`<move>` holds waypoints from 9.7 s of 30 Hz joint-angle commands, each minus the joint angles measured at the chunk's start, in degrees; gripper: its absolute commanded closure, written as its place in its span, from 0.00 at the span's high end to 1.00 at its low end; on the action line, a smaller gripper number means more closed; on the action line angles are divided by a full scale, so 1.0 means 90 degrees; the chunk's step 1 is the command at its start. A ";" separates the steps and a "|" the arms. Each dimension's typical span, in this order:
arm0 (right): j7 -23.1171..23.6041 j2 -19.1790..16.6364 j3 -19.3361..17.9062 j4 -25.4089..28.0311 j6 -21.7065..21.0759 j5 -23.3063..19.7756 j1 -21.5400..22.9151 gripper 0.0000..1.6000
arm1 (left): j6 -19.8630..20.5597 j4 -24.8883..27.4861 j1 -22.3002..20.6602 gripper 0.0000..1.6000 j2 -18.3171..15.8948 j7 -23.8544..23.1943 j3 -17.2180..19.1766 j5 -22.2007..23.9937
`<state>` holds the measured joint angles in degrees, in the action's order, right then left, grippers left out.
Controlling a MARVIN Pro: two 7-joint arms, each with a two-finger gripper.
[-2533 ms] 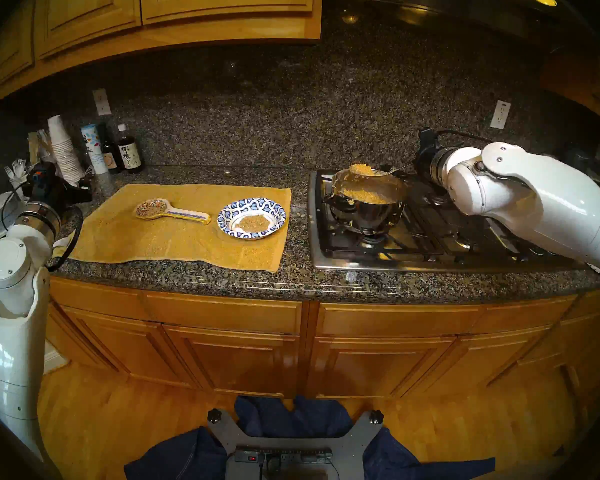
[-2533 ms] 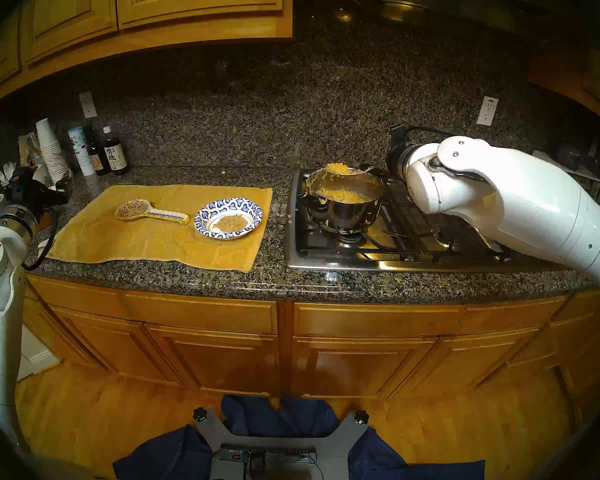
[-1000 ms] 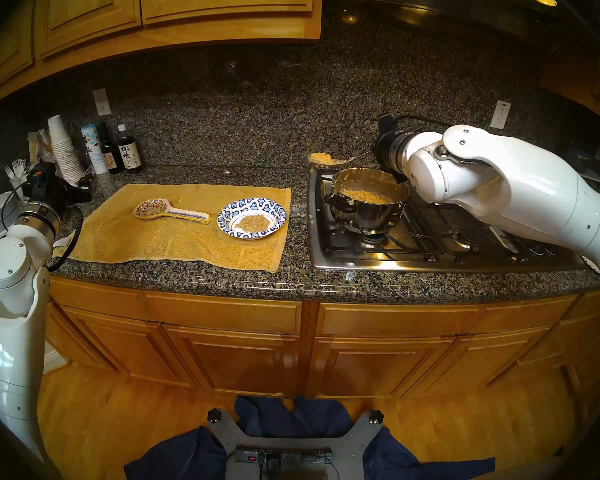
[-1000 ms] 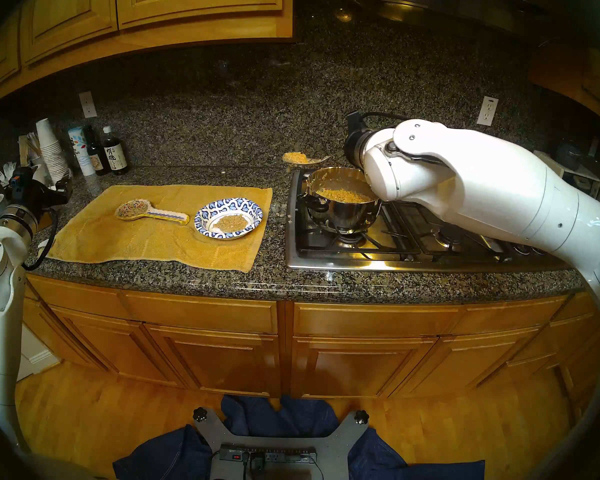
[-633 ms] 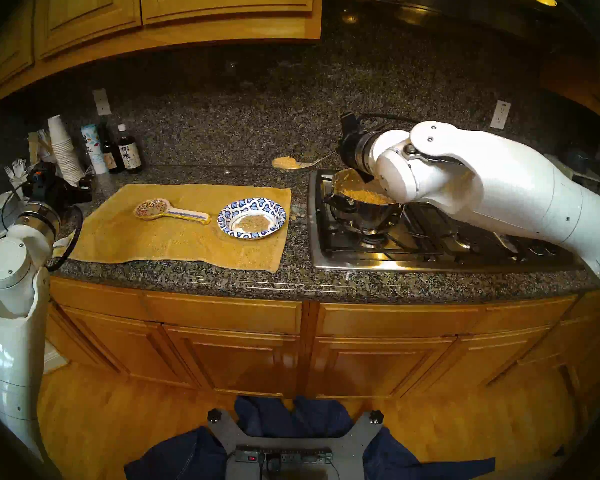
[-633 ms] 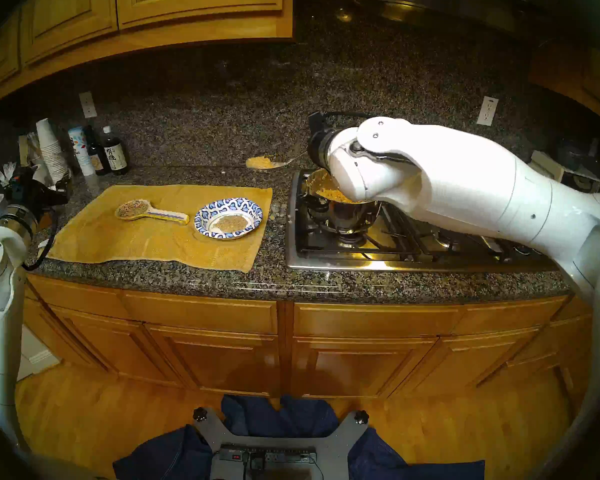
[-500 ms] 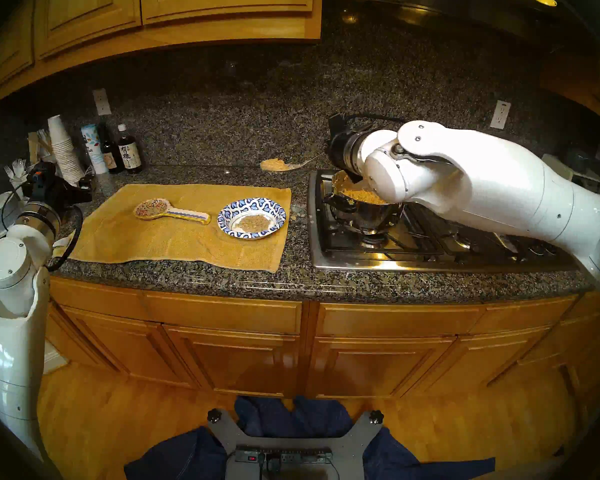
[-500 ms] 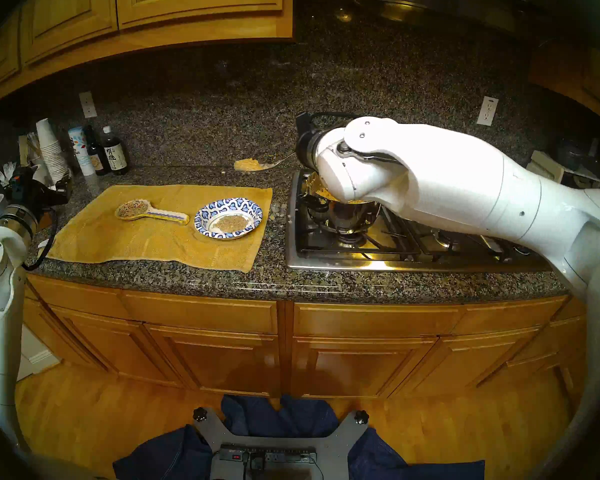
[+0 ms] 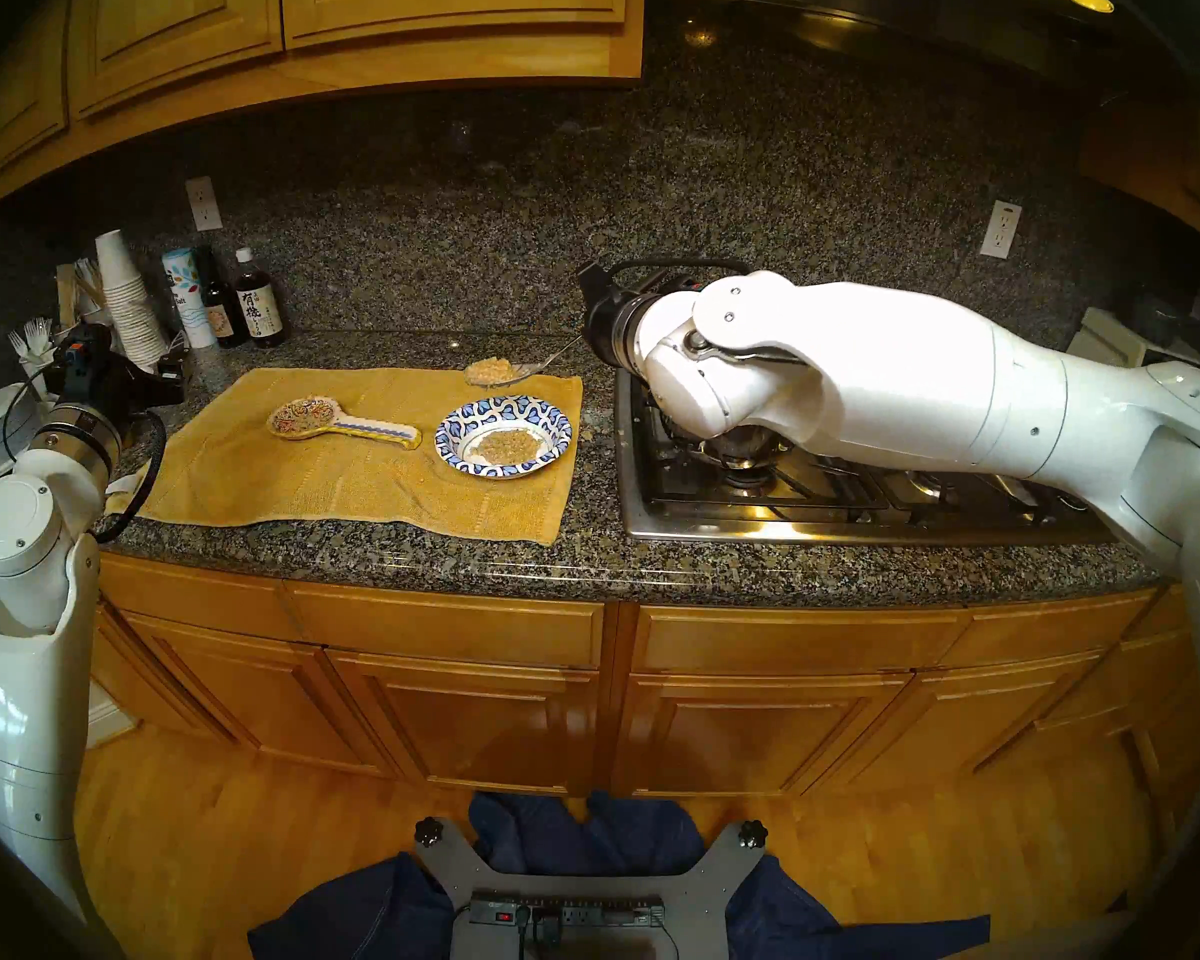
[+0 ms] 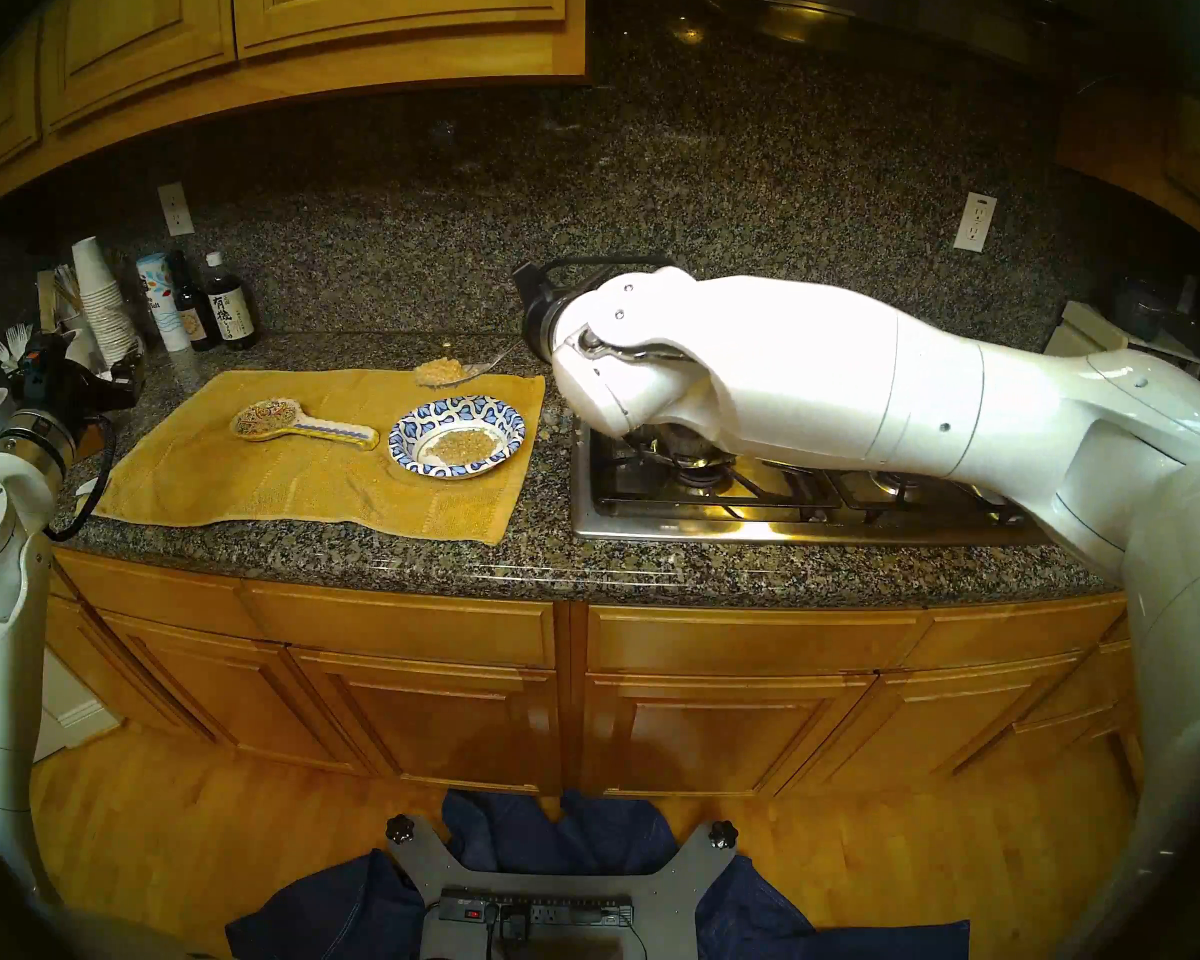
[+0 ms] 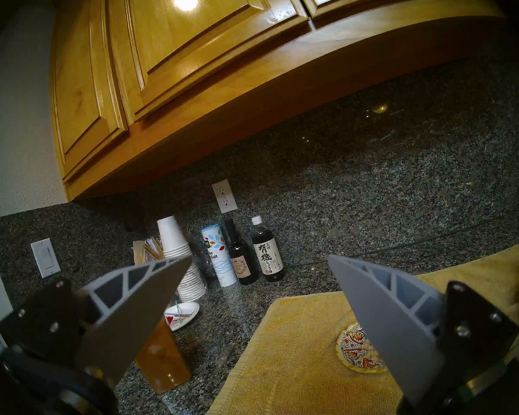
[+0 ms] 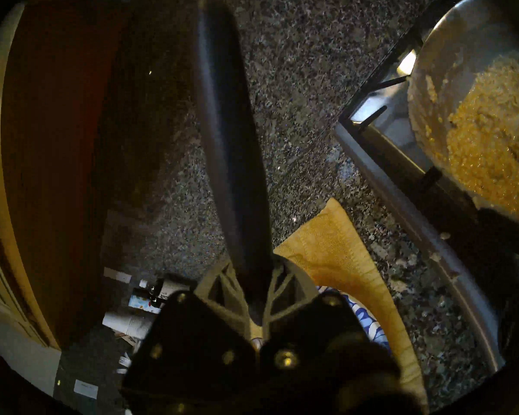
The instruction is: Scoop oatmeal into bowl
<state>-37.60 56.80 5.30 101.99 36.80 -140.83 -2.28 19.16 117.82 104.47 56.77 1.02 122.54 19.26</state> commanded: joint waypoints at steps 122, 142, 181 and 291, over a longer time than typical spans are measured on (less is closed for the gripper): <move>-0.5041 0.1852 0.4614 -0.1368 -0.1267 1.3454 0.0805 0.00 | -0.0147 0.0162 -0.0078 1.00 -0.0129 0.0043 0.0080 0.0024; -0.4777 0.1665 0.4284 -0.1236 -0.1060 1.2889 0.0928 0.00 | -0.0127 0.0158 -0.0078 1.00 -0.0134 0.0055 0.0073 0.0032; -0.3800 0.0411 0.2008 -0.0189 0.0488 0.8917 0.0905 0.00 | -0.0101 0.0144 -0.0072 1.00 -0.0142 0.0075 0.0057 0.0047; -0.3247 -0.4730 0.2238 0.2275 -0.1056 0.4926 0.3151 1.00 | -0.0155 0.0162 -0.0031 1.00 -0.0194 0.0119 0.0066 0.0095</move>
<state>-67.31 15.62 27.16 122.22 26.62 -99.08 23.70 18.82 117.83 105.20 55.78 2.16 122.16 20.25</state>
